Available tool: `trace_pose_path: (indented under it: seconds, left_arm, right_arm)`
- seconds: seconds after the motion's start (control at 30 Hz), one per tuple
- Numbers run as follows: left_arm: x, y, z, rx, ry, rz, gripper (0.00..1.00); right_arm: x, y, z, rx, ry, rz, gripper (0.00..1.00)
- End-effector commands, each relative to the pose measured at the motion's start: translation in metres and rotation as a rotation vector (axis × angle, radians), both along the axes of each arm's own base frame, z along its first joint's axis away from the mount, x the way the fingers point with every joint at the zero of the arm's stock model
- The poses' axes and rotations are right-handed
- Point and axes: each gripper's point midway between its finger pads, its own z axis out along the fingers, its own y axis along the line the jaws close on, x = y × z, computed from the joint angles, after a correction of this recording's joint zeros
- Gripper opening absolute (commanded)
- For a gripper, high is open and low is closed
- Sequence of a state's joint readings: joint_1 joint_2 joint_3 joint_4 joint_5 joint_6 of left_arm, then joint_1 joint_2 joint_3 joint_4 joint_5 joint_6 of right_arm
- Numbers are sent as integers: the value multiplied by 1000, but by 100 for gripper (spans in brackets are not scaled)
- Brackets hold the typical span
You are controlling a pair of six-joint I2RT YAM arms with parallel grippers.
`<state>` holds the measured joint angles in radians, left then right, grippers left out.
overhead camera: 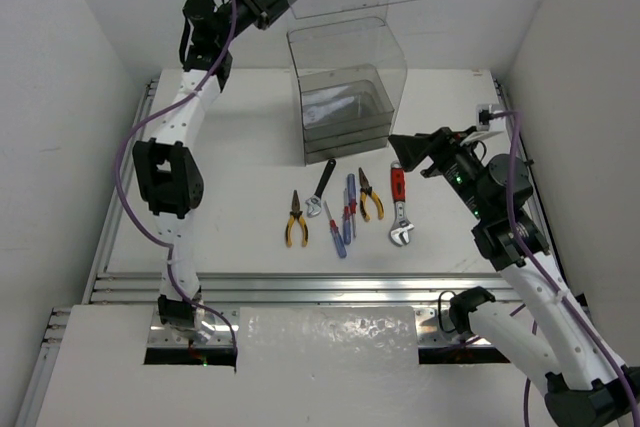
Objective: Sort the tools into containers
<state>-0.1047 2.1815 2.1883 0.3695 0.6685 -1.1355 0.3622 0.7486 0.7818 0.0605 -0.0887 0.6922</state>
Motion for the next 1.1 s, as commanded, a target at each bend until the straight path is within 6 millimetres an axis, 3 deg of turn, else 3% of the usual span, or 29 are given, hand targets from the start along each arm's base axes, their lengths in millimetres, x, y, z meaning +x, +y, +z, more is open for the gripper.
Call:
trace_pose_path:
  seconds: [0.0, 0.3, 0.83, 1.07]
  left_arm:
    - [2, 12, 25, -29, -83, 33, 2]
    - [23, 24, 15, -46, -69, 66, 2]
    - [24, 24, 14, -53, -81, 63, 4]
    - [34, 25, 5, -62, -60, 74, 7]
  right_arm:
    - [1, -7, 2, -39, -9, -32, 78]
    - [-2, -12, -9, -85, 23, -49, 78]
    - [-2, -16, -17, -128, 40, -58, 78]
    - [-4, -17, -20, -142, 48, -59, 79]
